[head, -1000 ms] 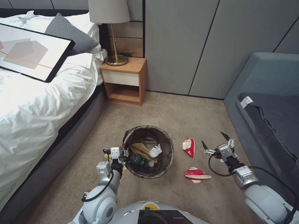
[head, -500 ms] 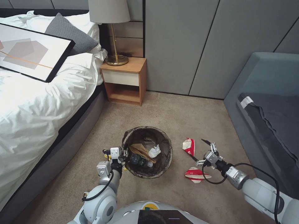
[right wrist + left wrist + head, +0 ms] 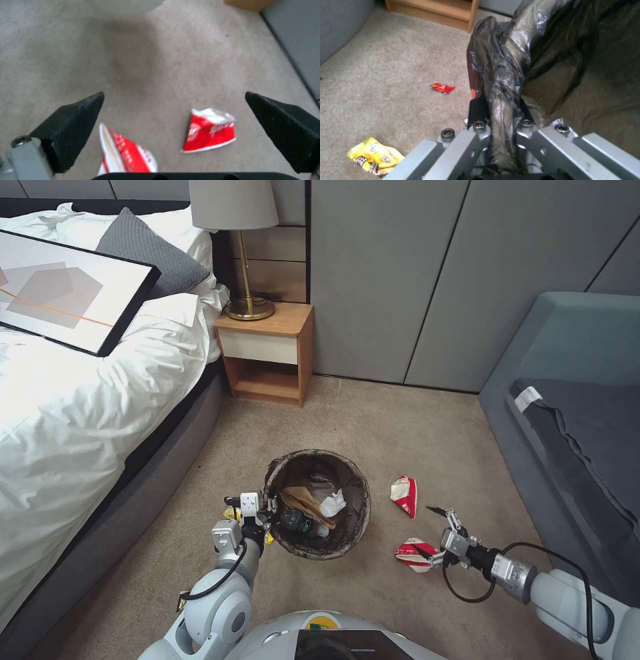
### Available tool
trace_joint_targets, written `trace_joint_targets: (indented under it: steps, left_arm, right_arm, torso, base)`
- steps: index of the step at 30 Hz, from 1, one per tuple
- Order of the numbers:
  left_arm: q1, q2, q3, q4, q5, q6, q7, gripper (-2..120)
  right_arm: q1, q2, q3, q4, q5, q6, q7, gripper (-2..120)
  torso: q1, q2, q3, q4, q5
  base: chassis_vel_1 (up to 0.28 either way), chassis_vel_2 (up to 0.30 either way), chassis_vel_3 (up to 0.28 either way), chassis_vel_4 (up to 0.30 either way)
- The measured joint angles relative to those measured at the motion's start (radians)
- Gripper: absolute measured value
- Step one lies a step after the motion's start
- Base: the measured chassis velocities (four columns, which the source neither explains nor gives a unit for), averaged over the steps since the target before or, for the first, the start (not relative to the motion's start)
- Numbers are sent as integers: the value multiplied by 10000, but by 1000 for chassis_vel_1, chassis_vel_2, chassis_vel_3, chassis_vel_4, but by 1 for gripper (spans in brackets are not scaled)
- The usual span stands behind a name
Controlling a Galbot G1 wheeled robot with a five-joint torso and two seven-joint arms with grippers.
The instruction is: Pick up the trash bin, then pick up the garbage from the floor and place it into the trash bin.
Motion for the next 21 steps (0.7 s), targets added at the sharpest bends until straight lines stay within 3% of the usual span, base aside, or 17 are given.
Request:
trace_joint_targets:
  steps: [21]
  left_arm:
    - [-135, -69, 22, 128, -43, 13, -3, 2]
  right_arm:
    - [569, 243, -878, -686, -276, 159, -214, 100]
  torso:
    - [0, 0, 0, 1, -1]
  base:
    - [0, 0, 0, 0]
